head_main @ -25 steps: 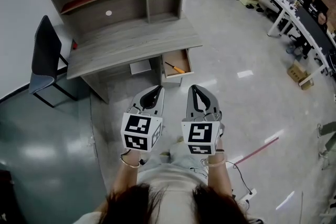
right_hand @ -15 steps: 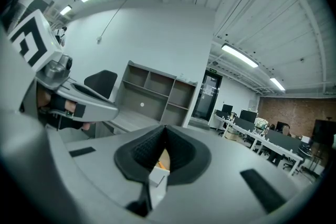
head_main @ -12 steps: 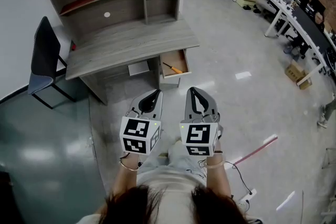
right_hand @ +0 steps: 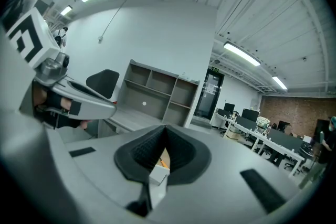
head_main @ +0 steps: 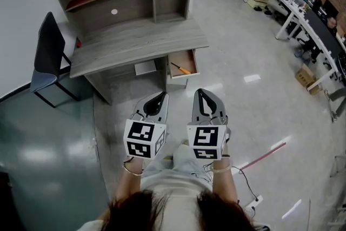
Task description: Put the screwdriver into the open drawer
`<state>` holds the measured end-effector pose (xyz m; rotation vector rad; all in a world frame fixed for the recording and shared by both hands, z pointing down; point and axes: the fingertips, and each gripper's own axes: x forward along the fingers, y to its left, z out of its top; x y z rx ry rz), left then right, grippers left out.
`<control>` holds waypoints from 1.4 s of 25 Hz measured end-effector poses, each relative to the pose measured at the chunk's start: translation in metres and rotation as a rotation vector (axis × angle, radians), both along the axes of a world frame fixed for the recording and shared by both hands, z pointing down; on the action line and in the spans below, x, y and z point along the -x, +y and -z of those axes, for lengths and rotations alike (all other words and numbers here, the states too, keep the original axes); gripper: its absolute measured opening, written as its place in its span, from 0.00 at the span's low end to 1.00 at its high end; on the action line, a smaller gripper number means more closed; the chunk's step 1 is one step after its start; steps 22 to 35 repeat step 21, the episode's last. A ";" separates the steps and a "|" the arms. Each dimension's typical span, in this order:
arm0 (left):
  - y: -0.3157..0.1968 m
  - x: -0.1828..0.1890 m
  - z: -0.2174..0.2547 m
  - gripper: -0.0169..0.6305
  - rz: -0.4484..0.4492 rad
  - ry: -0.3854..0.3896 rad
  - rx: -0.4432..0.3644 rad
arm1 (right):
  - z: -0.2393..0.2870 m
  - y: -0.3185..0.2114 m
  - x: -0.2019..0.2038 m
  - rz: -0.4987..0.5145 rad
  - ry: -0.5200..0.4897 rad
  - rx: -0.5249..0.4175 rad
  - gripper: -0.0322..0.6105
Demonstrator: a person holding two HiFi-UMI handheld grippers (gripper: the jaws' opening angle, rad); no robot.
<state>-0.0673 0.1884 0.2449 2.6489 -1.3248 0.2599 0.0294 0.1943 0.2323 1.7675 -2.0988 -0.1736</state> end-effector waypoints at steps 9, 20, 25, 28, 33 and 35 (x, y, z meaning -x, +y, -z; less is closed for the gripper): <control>-0.002 0.016 0.000 0.06 0.009 0.003 0.004 | 0.004 -0.005 0.006 -0.031 -0.026 -0.016 0.09; -0.010 0.038 -0.001 0.06 0.049 0.013 0.010 | 0.007 -0.014 0.023 -0.013 -0.003 -0.020 0.09; -0.012 0.040 -0.002 0.06 0.053 0.015 0.010 | 0.007 -0.015 0.024 -0.012 0.001 -0.020 0.09; -0.012 0.040 -0.002 0.06 0.053 0.015 0.010 | 0.007 -0.015 0.024 -0.012 0.001 -0.020 0.09; -0.012 0.040 -0.002 0.06 0.053 0.015 0.010 | 0.007 -0.015 0.024 -0.012 0.001 -0.020 0.09; -0.012 0.040 -0.002 0.06 0.053 0.015 0.010 | 0.007 -0.015 0.024 -0.012 0.001 -0.020 0.09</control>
